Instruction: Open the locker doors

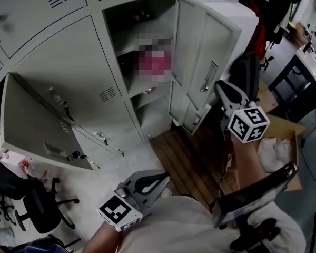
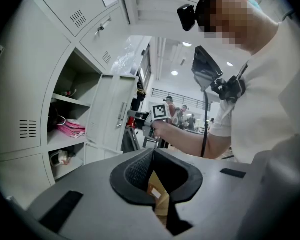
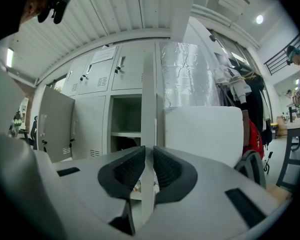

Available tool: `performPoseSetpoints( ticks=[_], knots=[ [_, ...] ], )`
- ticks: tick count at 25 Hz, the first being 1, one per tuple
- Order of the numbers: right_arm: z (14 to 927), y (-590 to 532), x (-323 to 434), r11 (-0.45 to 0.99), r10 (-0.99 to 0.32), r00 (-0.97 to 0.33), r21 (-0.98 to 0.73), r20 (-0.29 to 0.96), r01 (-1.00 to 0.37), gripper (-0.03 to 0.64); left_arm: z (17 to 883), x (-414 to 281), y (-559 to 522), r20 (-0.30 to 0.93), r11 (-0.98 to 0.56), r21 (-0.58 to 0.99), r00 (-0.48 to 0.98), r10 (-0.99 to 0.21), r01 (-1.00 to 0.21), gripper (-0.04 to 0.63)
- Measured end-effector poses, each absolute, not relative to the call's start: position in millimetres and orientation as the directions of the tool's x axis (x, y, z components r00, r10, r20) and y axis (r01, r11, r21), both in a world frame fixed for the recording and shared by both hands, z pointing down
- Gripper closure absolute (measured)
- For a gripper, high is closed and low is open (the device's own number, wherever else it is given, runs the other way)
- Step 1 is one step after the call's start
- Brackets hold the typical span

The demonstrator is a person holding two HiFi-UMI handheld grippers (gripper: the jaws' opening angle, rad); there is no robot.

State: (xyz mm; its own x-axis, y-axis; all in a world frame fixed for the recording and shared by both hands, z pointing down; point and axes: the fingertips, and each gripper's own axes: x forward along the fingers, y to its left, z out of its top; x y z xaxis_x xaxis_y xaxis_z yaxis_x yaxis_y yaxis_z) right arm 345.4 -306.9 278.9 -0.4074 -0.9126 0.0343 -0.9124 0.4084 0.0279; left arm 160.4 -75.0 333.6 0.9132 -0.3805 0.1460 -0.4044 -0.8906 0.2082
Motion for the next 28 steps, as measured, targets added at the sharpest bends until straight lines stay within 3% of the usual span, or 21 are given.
performPoseSetpoints(
  ticks=[13,28],
  knots=[
    [278.5,-335.1,406.0,0.362,-0.932,-0.361,0.058,0.025,-0.930,0.600,336.8,177.3,-85.6,0.157,-0.883,0.206,0.905,-0.395,-0.421,0.584],
    [278.6,-345.9,421.7,0.336,-0.942,-0.336,0.048,0.013,-0.941,0.601,339.9,176.7,-92.6,0.159,-0.869,0.207,0.891,-0.424,-0.450,0.584]
  ],
)
